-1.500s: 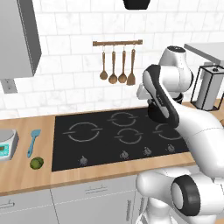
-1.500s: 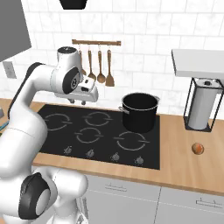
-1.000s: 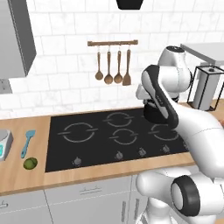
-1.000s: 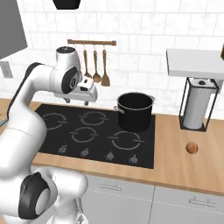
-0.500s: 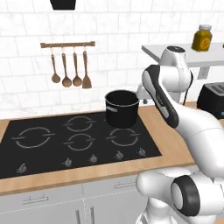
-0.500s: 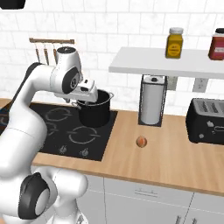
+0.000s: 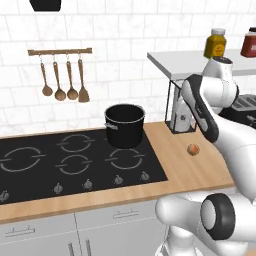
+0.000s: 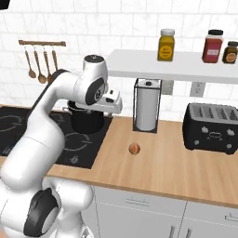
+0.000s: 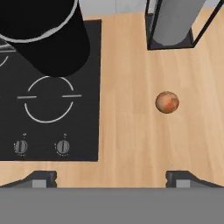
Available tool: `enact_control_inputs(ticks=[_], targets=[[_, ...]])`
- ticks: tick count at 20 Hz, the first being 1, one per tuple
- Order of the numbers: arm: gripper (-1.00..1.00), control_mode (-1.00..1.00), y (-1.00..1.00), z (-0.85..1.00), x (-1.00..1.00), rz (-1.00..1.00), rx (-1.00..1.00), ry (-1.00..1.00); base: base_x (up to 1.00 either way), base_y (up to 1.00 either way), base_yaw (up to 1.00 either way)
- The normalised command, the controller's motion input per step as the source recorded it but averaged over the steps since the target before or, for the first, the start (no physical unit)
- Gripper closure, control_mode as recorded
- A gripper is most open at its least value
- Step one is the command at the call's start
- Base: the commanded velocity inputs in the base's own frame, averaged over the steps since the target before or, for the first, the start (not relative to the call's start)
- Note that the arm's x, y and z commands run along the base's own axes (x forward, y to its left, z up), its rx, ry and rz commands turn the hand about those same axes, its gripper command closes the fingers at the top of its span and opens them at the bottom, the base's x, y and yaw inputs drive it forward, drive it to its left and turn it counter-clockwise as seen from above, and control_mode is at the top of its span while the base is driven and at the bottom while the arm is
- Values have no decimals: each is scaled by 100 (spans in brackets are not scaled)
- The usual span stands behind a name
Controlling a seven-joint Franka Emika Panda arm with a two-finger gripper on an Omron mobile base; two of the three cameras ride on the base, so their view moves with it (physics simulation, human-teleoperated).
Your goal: Put the onion and lime in the pot. Retrieve the spatula and lightly stir the vegetables in the pot.
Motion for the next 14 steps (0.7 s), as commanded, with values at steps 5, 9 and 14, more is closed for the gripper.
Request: enact_control_inputs(ticks=[5,9,14], targets=[[-100,-100,-79,-75,6,0,0,4,0,0,0],[-100,-100,-65,-74,21,0,0,3,0,0,0],[-100,-100,-39,-73,45,0,0,5,0,0,0]])
